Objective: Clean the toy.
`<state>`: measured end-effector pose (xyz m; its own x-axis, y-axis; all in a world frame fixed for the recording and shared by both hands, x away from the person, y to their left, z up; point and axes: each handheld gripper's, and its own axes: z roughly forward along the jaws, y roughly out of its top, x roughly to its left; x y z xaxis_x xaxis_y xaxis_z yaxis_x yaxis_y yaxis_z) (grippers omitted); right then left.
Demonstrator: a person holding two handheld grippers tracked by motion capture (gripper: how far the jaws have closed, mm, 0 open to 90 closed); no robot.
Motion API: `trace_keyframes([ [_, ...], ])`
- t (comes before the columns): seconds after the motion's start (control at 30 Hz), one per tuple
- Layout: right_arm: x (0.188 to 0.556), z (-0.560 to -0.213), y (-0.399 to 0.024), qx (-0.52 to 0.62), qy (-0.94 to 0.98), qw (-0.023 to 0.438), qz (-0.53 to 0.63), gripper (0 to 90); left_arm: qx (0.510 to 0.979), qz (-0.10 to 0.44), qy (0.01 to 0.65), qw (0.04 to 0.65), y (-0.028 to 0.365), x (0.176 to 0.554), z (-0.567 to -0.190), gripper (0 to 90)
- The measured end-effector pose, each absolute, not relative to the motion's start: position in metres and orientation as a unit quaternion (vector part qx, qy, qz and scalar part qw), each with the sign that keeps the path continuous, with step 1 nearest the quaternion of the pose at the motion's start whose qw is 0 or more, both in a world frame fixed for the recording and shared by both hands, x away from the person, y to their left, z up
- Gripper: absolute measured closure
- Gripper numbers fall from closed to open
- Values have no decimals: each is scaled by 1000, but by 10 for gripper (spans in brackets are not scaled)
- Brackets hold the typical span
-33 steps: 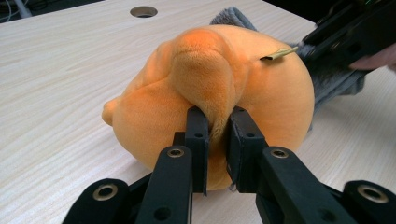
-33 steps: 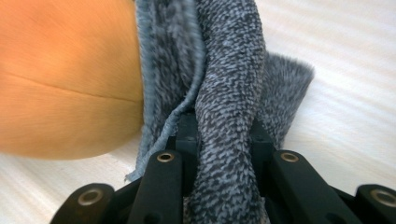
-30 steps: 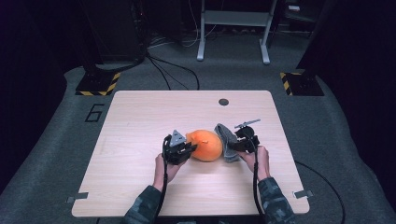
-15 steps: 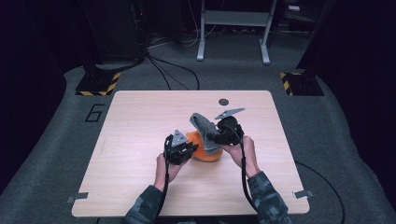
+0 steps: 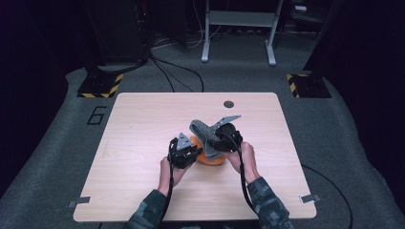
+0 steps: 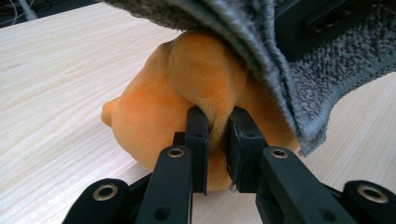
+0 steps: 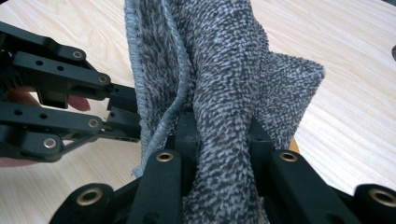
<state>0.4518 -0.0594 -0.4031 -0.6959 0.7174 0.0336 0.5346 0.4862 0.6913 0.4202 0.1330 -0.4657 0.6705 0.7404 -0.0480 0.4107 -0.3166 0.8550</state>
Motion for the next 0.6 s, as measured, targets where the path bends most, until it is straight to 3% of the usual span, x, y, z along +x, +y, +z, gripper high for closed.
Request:
trace_keyframes([
  [0.6,452,-422,-98,407,838,131,339,735,787,173,368,463,136,423,-467,796],
])
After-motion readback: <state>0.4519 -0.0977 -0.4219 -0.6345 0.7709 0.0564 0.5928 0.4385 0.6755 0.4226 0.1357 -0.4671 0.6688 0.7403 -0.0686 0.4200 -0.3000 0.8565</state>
